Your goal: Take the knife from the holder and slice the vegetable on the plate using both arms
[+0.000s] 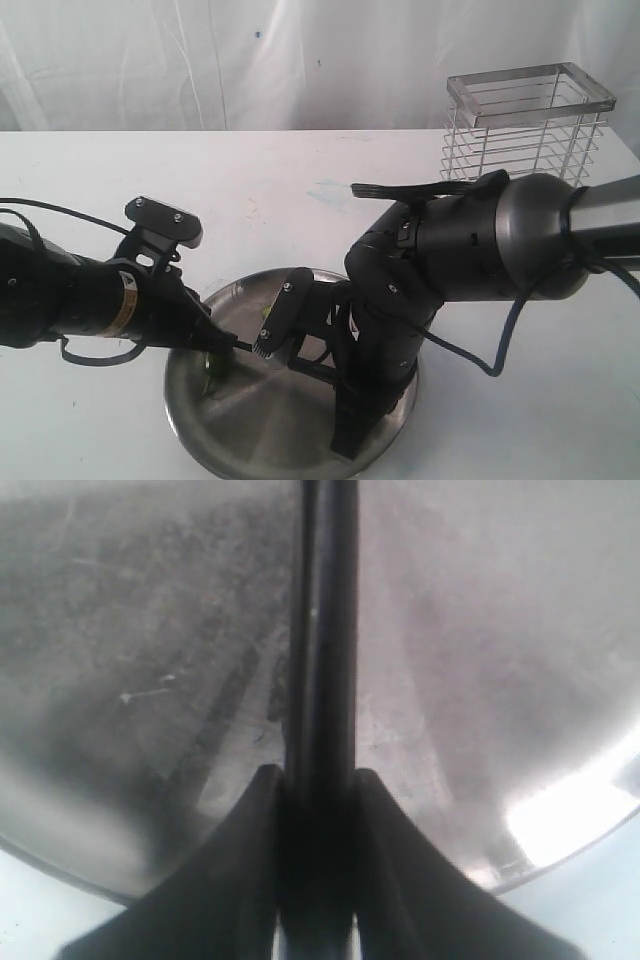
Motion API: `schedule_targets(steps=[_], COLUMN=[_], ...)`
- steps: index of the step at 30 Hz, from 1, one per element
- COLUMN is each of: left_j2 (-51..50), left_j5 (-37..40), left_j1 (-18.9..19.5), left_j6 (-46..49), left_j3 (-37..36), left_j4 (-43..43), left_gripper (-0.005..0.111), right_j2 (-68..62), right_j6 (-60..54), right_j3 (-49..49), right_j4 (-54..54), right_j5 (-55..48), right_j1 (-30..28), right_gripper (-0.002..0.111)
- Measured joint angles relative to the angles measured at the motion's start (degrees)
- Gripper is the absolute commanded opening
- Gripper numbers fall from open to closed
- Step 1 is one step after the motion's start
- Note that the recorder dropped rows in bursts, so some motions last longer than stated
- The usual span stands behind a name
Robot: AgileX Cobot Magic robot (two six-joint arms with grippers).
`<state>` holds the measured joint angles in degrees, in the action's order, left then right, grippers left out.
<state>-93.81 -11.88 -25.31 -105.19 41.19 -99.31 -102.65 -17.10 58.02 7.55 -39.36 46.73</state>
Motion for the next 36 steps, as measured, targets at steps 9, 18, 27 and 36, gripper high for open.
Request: schedule_targets(steps=[9, 18, 27, 36], left_j2=[-3.01, -6.92, 0.39, 2.85], left_j5=[-0.45, 0.68, 0.57, -2.42], left_j1=[0.0, 0.0, 0.0, 0.0], left_j6=[0.67, 1.84, 1.94, 1.7], left_j3=[0.0, 0.73, 2.57, 2.81], left_j4=[0.0, -0.1, -0.1, 0.01], left_gripper=[0.0, 0.0, 0.0, 0.0], right_j2=[0.0, 0.0, 0.0, 0.0], right_j6=[0.0, 0.48, 0.06, 0.06], right_j3=[0.0, 0.0, 0.0, 0.0], right_j4=[0.0, 0.0, 0.0, 0.0], right_j5=[0.0, -0.95, -0.63, -0.63], right_j1=[0.0, 0.0, 0.0, 0.0], right_gripper=[0.0, 0.0, 0.0, 0.0])
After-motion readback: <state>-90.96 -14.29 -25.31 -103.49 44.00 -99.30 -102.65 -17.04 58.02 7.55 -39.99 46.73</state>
